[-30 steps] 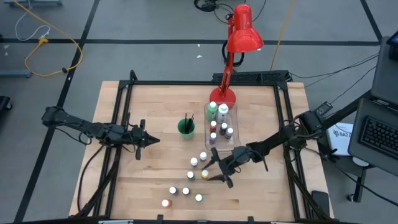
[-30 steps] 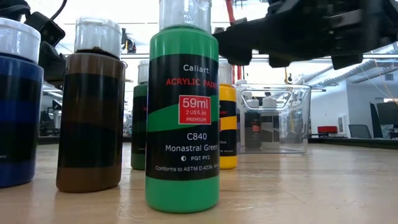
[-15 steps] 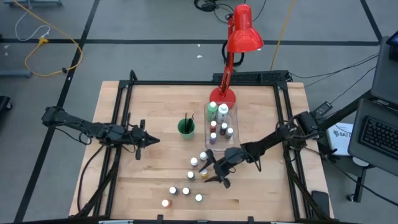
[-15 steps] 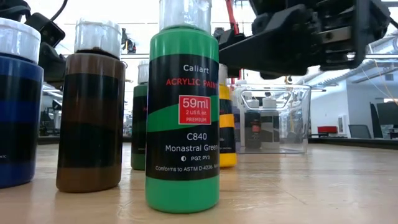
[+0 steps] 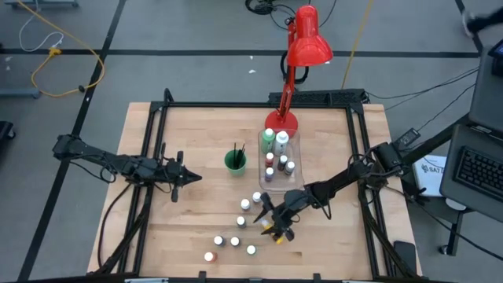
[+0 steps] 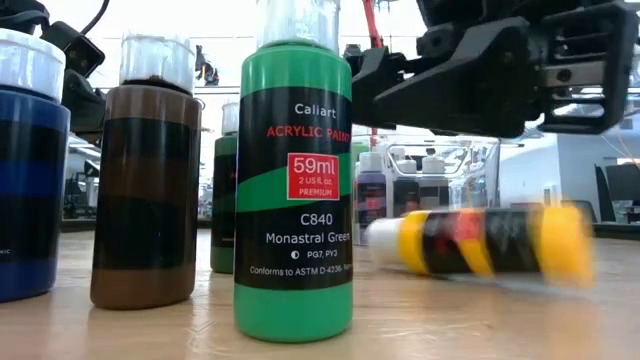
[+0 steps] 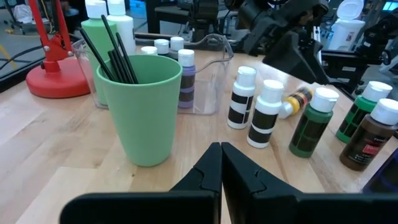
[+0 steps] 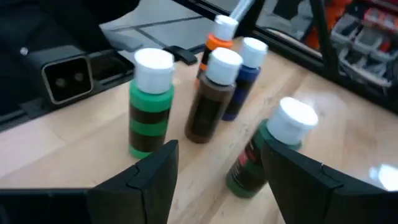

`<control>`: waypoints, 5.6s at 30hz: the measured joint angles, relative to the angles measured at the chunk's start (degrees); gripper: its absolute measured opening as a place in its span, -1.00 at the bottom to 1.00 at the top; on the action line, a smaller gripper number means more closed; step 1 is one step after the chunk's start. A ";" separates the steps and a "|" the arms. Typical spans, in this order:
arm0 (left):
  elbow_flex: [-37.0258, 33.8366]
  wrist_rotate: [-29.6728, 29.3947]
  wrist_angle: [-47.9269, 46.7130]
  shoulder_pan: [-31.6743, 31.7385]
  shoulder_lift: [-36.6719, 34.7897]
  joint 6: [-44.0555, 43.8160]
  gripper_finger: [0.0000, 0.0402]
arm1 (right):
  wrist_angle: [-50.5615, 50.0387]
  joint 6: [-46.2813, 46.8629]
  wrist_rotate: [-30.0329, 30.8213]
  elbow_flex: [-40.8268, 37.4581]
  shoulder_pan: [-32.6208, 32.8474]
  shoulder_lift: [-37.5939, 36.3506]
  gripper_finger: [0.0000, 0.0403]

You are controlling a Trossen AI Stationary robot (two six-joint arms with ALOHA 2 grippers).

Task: Pick & Place Paint Supplies
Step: Put the yellow paint bottle into the transparent bin

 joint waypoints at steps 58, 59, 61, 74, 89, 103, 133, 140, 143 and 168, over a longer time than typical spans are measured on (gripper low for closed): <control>0.07 4.46 -3.45 -0.02 0.01 -2.26 -0.97 | -61.08 55.51 18.95 19.08 12.03 2.80 -0.41; 0.07 4.46 -3.37 -0.02 0.02 -2.24 -0.97 | -61.18 54.55 20.49 19.03 12.05 2.52 -0.46; -0.01 4.44 -2.95 -0.02 0.00 -2.24 -0.97 | -61.82 52.80 23.26 18.84 12.21 1.35 -0.46; -0.13 2.43 4.27 -0.02 0.02 3.46 -0.97 | -58.56 36.21 51.17 18.58 17.88 -11.69 -0.37; 0.70 -0.10 34.20 -0.01 13.85 17.26 -0.65 | -0.18 -2.76 29.11 -2.40 7.51 -17.06 -0.36; 11.02 1.51 39.06 0.00 43.03 24.83 0.30 | 4.51 -2.11 27.77 -7.20 6.36 -17.03 -0.36; 30.43 14.79 37.11 -0.46 58.69 33.02 0.34 | 3.28 2.70 20.82 -7.20 3.36 -17.03 -0.36; 33.51 17.39 48.96 -0.46 66.97 31.79 0.34 | 2.97 4.45 26.72 -7.18 2.32 -17.03 -0.35; 37.22 15.62 49.27 -0.45 69.21 31.62 0.34 | 2.61 4.82 26.61 -7.18 1.96 -17.03 -0.35; 43.89 14.41 47.32 -0.28 75.85 31.82 -0.53 | 3.15 4.63 26.68 -7.13 2.04 -17.07 -0.35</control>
